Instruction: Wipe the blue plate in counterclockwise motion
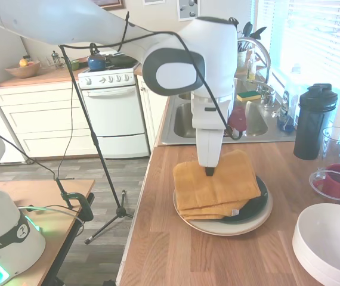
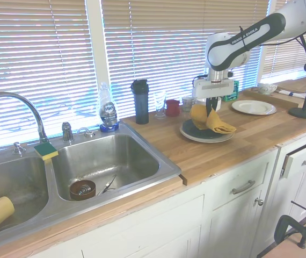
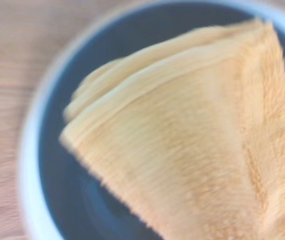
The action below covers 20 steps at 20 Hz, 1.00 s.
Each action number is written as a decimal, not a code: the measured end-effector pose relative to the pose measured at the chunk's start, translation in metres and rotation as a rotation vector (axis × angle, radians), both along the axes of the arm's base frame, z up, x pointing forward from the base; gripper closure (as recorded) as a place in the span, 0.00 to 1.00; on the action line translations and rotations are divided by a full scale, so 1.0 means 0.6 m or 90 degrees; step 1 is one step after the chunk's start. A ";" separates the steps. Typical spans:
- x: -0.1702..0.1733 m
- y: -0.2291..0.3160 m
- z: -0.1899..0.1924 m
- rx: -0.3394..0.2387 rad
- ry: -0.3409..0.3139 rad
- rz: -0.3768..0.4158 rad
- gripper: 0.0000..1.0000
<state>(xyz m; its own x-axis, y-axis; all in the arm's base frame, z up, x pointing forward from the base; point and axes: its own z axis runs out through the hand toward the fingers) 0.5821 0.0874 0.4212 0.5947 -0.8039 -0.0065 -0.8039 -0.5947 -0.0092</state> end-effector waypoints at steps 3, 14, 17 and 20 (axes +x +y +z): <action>-0.001 0.020 0.040 0.001 -0.005 0.008 1.00; -0.009 0.162 0.150 -0.012 -0.011 0.041 1.00; 0.001 0.196 0.171 -0.016 -0.008 0.043 1.00; 0.020 0.229 0.172 -0.020 0.001 0.049 1.00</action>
<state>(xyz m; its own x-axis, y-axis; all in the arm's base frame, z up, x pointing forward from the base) 0.5943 0.2248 0.5243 0.6544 -0.7559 0.0165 -0.7561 -0.6544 0.0113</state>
